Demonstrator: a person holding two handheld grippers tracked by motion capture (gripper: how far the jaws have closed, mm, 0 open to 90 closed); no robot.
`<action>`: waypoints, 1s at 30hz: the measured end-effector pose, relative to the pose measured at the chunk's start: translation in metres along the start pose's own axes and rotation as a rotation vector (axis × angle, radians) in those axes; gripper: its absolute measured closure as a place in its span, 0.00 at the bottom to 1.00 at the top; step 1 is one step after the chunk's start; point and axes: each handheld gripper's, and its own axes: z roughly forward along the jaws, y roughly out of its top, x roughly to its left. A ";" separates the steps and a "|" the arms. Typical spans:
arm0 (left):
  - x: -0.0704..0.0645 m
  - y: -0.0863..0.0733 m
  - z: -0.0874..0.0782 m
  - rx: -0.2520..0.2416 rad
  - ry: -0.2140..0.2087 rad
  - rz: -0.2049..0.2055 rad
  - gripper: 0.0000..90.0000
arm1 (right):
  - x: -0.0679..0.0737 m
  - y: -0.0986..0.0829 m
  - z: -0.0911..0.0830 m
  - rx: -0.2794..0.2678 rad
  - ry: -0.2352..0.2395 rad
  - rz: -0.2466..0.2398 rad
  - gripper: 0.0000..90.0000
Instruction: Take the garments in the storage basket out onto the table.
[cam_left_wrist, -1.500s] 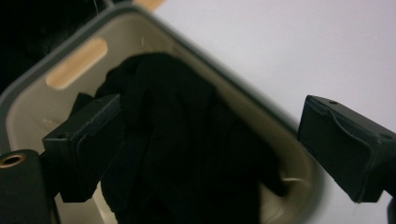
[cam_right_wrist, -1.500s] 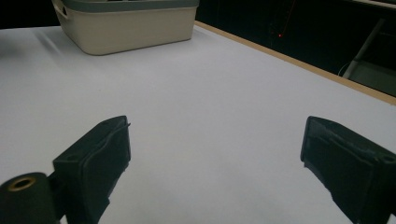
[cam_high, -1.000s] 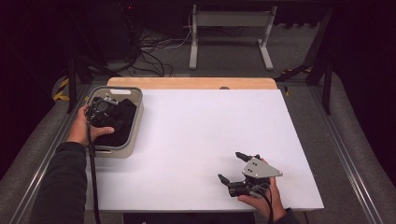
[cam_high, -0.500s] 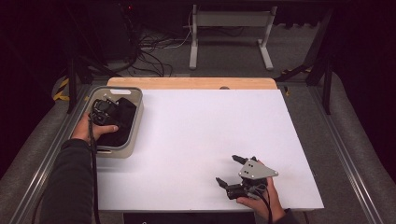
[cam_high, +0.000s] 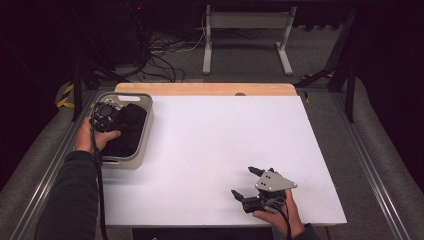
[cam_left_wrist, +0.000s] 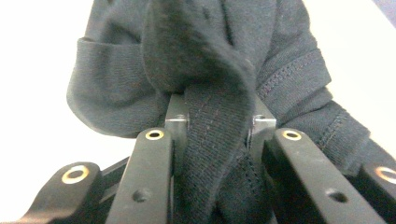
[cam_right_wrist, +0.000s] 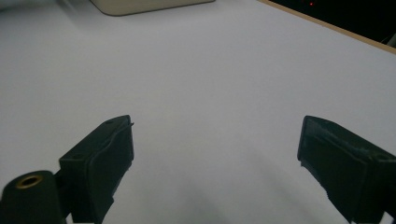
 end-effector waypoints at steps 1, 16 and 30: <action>0.000 0.000 -0.003 -0.024 0.001 -0.012 0.79 | 0.000 0.000 0.000 0.000 -0.001 0.002 0.12; -0.032 0.010 -0.073 -0.553 -0.008 -0.036 0.80 | -0.001 0.000 -0.001 -0.006 -0.013 0.002 0.12; -0.121 0.051 -0.105 -0.687 -0.175 0.177 0.80 | -0.007 0.001 -0.008 -0.059 -0.060 0.035 0.13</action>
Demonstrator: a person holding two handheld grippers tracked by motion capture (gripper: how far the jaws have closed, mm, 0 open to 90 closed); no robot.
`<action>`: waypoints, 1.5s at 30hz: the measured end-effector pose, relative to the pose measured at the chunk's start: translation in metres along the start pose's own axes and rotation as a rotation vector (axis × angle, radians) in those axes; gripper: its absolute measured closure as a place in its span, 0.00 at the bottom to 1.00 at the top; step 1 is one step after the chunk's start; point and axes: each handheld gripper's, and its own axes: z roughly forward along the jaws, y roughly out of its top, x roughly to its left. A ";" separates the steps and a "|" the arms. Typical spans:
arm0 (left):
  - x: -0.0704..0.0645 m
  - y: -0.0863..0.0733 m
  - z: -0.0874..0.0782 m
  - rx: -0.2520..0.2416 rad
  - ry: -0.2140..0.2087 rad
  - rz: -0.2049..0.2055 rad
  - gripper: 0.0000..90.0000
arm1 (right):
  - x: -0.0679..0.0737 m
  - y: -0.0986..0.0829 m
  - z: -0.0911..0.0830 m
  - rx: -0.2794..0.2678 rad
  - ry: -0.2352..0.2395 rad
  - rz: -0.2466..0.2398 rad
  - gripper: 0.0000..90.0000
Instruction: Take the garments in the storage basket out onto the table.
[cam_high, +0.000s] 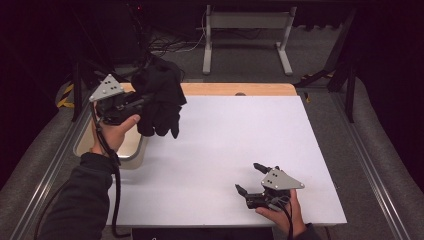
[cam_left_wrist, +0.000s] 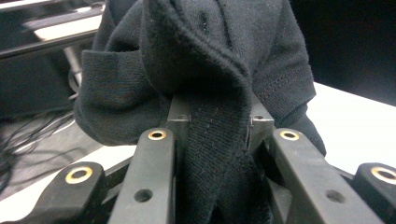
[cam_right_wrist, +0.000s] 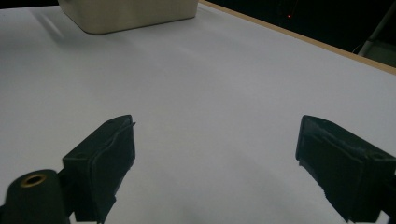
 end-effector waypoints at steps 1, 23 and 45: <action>-0.004 0.001 0.003 -0.003 -0.013 0.005 0.80 | 0.000 0.000 0.000 -0.002 -0.002 -0.004 0.13; -0.087 -0.028 0.089 0.192 -0.192 0.101 0.47 | -0.003 0.000 -0.004 -0.017 -0.006 -0.006 0.13; -0.115 -0.125 0.028 0.238 -0.120 0.228 0.26 | -0.028 0.033 0.013 0.007 -0.032 -0.025 0.31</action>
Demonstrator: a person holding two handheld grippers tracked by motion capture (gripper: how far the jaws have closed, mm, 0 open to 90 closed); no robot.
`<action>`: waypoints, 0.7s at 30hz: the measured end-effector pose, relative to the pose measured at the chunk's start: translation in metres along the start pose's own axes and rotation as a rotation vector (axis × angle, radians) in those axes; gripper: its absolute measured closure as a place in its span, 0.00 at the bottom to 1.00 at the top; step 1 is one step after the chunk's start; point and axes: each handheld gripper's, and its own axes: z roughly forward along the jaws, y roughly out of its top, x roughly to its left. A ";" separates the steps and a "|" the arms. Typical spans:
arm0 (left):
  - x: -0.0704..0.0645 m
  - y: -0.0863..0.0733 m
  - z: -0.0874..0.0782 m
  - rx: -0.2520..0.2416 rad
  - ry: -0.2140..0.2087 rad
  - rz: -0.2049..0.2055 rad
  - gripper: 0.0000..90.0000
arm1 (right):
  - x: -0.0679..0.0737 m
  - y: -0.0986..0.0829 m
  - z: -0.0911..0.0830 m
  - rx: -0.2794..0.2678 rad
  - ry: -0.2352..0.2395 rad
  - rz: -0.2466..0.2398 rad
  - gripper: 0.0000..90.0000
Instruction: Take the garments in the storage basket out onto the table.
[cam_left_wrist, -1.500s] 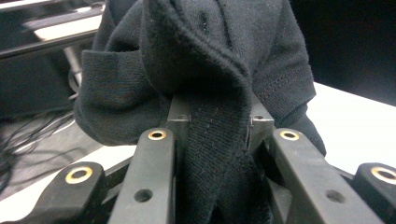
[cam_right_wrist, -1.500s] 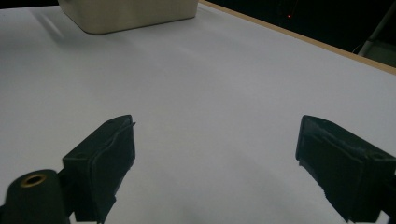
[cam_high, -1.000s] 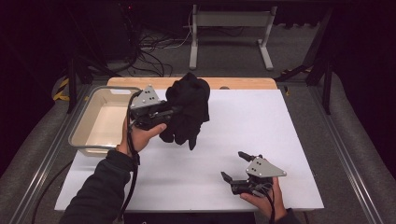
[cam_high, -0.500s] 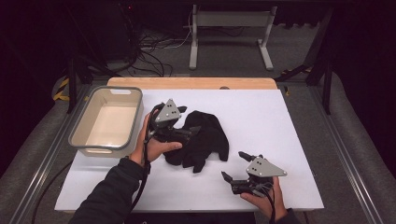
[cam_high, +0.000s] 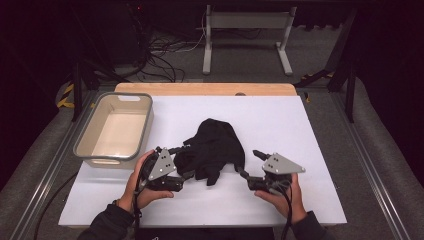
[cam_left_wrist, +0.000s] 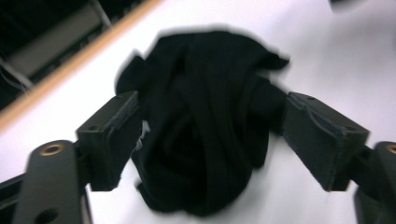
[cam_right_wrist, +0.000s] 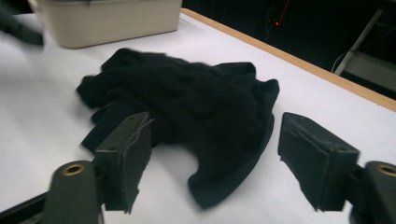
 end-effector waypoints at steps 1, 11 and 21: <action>0.002 -0.005 0.004 0.012 -0.010 -0.021 0.27 | -0.005 0.004 0.006 0.012 0.014 0.021 0.31; 0.025 -0.033 0.044 0.129 -0.087 -0.160 0.53 | -0.044 -0.005 0.088 0.192 0.047 0.150 0.46; 0.025 -0.037 0.050 0.169 -0.145 -0.158 0.92 | -0.040 -0.014 0.092 0.238 0.060 0.103 0.85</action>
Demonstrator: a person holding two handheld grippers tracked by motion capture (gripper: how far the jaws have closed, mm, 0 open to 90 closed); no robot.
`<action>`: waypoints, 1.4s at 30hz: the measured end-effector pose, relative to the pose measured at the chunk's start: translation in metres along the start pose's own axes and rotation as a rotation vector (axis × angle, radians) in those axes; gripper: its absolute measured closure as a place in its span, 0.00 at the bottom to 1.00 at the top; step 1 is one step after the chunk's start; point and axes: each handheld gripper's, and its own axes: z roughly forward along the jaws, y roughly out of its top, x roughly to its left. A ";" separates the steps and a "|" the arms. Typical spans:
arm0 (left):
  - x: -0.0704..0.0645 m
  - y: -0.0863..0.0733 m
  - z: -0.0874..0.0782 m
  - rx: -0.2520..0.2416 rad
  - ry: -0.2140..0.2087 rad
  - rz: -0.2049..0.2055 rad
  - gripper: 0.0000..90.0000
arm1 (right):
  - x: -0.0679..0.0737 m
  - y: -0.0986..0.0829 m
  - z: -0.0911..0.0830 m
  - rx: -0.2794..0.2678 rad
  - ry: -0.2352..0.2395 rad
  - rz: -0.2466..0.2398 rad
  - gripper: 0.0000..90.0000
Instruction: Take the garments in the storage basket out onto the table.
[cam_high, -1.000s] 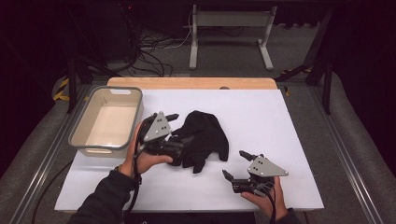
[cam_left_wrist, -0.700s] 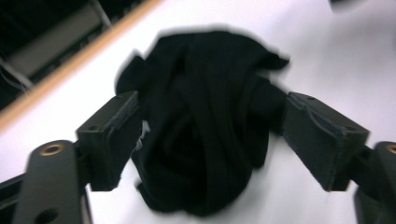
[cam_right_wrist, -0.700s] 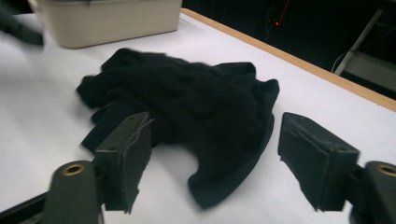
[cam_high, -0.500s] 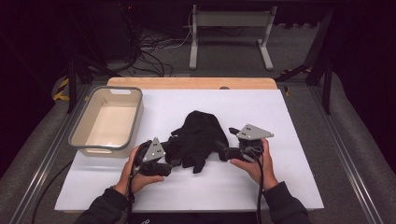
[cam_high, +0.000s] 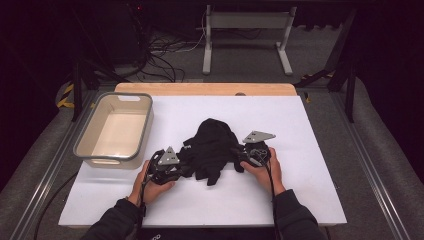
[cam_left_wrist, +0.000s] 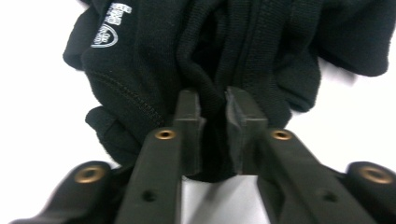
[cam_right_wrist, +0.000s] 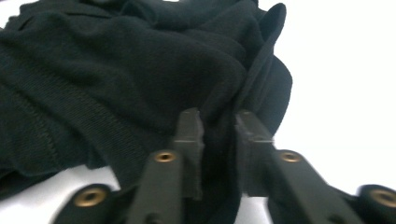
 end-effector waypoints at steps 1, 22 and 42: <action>0.000 0.000 -0.001 -0.003 -0.003 0.000 0.92 | 0.002 0.000 -0.001 -0.001 -0.010 -0.014 0.87; -0.049 0.032 -0.062 -0.229 -0.030 0.164 0.94 | -0.002 0.000 -0.094 -0.255 -0.196 -0.003 0.85; -0.086 0.005 -0.048 -0.095 -0.159 0.210 0.94 | 0.030 0.045 -0.033 -0.089 0.021 -0.191 0.44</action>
